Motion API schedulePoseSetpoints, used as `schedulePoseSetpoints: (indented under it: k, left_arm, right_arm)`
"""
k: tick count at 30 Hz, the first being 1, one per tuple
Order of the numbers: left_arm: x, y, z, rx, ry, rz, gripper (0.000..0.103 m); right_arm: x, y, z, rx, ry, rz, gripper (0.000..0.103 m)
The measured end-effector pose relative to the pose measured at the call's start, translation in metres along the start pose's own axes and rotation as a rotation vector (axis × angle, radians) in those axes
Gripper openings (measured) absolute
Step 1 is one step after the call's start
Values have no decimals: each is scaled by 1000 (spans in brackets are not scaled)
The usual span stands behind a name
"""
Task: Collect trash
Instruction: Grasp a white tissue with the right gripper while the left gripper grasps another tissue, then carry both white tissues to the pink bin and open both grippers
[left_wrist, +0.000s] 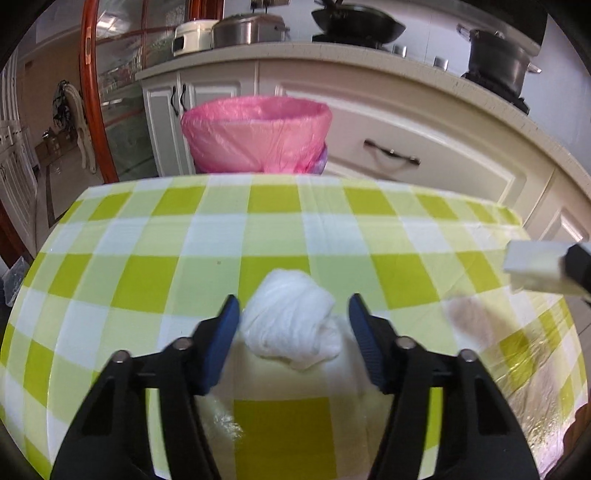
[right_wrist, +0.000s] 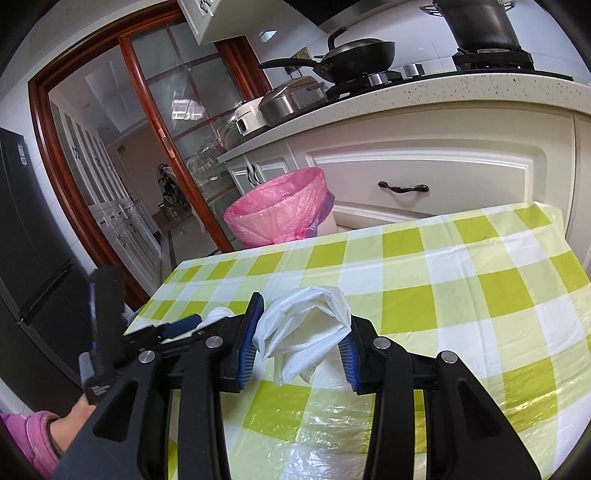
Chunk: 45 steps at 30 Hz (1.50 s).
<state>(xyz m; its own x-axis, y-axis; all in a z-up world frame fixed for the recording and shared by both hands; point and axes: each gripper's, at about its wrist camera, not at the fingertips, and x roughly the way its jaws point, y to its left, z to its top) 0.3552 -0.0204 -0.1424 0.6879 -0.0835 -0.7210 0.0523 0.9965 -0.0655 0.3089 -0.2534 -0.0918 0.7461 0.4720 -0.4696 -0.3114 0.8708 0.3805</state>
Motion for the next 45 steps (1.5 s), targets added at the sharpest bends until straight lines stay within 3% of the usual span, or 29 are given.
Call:
schedulePoseSetpoints:
  k: [2, 4, 8, 18, 28, 37, 45]
  left_arm:
    - [2, 1, -3, 13, 9, 0, 32]
    - [-1, 3, -5, 22, -3, 0, 23]
    - [-23, 7, -4, 11, -62, -4, 18]
    - [-122, 15, -8, 14, -273, -35, 17]
    - [-203, 24, -27, -9, -388, -50, 17]
    - [-237, 27, -32, -22, -452, -50, 17]
    - [-247, 31, -12, -32, -478, -88, 18]
  right_arm:
    - [-1, 2, -1, 0, 1, 2, 38]
    - [-3, 6, -2, -1, 0, 3, 38]
    - [-8, 14, -3, -13, -4, 3, 38]
    - [-38, 65, -3, -75, -64, 29, 38]
    - [-61, 123, -8, -162, -108, 53, 38]
    - [-80, 147, -2, -204, -159, 42, 38]
    - [-72, 155, 13, -245, -176, 28, 38]
